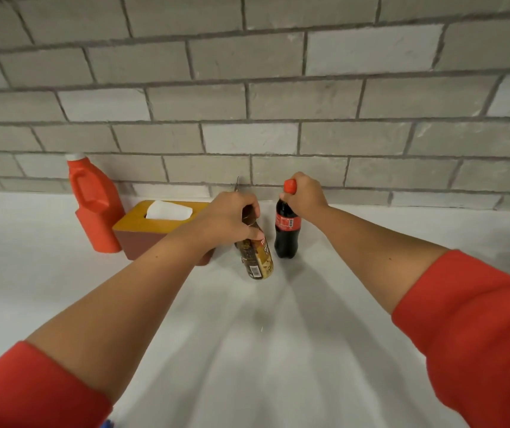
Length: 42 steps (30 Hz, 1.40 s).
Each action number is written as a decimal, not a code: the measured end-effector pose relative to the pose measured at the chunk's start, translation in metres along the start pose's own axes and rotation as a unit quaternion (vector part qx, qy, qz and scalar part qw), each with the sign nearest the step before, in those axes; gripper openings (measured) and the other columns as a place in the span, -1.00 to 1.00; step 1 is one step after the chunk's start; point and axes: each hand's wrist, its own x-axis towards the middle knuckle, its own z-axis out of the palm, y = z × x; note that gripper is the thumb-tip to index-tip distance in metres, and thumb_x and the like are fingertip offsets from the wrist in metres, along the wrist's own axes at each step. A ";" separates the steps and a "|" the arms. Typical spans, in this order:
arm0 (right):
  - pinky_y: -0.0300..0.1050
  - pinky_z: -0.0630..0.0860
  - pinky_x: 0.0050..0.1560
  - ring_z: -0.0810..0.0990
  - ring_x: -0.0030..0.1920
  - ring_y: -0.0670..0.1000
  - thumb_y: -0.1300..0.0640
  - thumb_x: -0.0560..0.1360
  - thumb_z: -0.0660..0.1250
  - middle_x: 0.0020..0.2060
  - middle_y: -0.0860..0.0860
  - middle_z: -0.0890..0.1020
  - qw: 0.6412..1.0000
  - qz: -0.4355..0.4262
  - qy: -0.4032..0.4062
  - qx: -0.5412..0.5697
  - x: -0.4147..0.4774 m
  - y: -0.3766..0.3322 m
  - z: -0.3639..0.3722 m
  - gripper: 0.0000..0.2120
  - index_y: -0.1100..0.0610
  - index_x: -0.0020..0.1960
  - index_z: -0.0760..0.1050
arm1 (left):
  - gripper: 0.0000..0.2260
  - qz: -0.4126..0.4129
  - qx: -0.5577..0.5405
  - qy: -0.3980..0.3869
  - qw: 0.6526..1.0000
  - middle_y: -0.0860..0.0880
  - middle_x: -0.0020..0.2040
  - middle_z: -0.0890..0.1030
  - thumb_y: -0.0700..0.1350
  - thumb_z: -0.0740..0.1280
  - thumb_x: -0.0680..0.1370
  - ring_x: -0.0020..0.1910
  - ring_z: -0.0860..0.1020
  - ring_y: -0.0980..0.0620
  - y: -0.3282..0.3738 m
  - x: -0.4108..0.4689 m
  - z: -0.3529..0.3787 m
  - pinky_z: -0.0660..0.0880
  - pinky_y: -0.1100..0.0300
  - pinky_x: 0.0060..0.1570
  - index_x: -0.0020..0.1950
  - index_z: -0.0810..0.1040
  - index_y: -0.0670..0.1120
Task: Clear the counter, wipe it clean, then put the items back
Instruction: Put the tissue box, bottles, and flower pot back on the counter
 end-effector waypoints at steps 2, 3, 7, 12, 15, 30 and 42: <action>-0.02 0.47 0.09 0.51 0.16 0.18 0.16 0.52 0.32 0.12 0.19 0.53 1.000 0.006 -0.002 -0.007 0.004 -0.004 0.003 -0.70 0.25 0.20 0.39 | -0.75 -0.005 -0.011 0.001 1.000 0.00 -0.06 0.53 -0.12 0.51 0.36 -0.15 0.48 0.11 -0.004 -0.001 0.001 0.36 0.37 -0.31 -0.05 0.50 -0.04; 0.00 0.48 0.10 0.50 0.16 0.19 0.16 0.53 0.31 0.13 0.20 0.53 1.000 0.009 -0.004 -0.009 0.006 -0.005 0.005 -0.69 0.26 0.21 0.38 | -0.75 -0.004 -0.016 0.001 1.000 0.00 -0.05 0.54 -0.12 0.51 0.36 -0.14 0.48 0.11 -0.006 -0.001 0.000 0.36 0.37 -0.31 -0.04 0.51 -0.04; 0.07 0.49 0.15 0.50 0.17 0.22 0.18 0.53 0.30 0.16 0.24 0.51 1.000 0.026 0.002 -0.016 0.015 -0.007 0.008 -0.68 0.27 0.23 0.37 | -0.73 0.009 -0.016 0.004 1.000 -0.01 -0.02 0.54 -0.12 0.50 0.37 -0.08 0.49 0.07 -0.012 -0.005 -0.003 0.40 0.37 -0.27 0.00 0.52 -0.08; 0.06 0.47 0.16 0.48 0.19 0.22 0.19 0.53 0.29 0.18 0.24 0.50 1.000 0.015 -0.007 -0.012 0.019 -0.010 0.012 -0.66 0.27 0.26 0.36 | -0.73 0.008 -0.007 0.009 1.000 -0.02 0.00 0.56 -0.09 0.50 0.37 -0.04 0.50 0.03 -0.021 -0.008 -0.005 0.43 0.30 -0.21 -0.01 0.51 -0.06; 0.04 0.45 0.16 0.46 0.21 0.21 0.18 0.54 0.29 0.19 0.22 0.49 1.000 0.009 -0.016 -0.012 0.019 -0.013 0.015 -0.65 0.24 0.28 0.35 | -0.72 0.007 -0.005 0.007 1.000 -0.03 0.00 0.56 -0.08 0.51 0.37 -0.05 0.51 0.02 -0.026 -0.010 -0.006 0.45 0.26 -0.17 0.00 0.52 -0.07; 0.07 0.39 0.26 0.40 0.31 0.23 0.10 0.57 0.25 0.31 0.23 0.41 0.998 0.039 -0.025 0.042 0.020 -0.017 0.027 -0.48 0.16 0.46 0.17 | -0.73 0.019 -0.011 0.000 1.000 -0.01 -0.04 0.56 -0.07 0.51 0.36 -0.08 0.50 0.04 -0.039 -0.014 -0.004 0.44 0.25 -0.18 -0.03 0.51 -0.04; -0.03 0.46 0.20 0.48 0.21 0.15 0.40 0.49 0.21 0.10 0.15 0.53 0.994 -0.038 -0.082 0.055 -0.046 -0.036 -0.004 -0.64 0.19 0.26 0.46 | -0.74 0.002 -0.012 -0.001 1.000 0.01 -0.03 0.54 -0.05 0.50 0.37 -0.05 0.50 0.03 -0.029 -0.027 -0.006 0.46 0.21 -0.14 -0.02 0.52 -0.03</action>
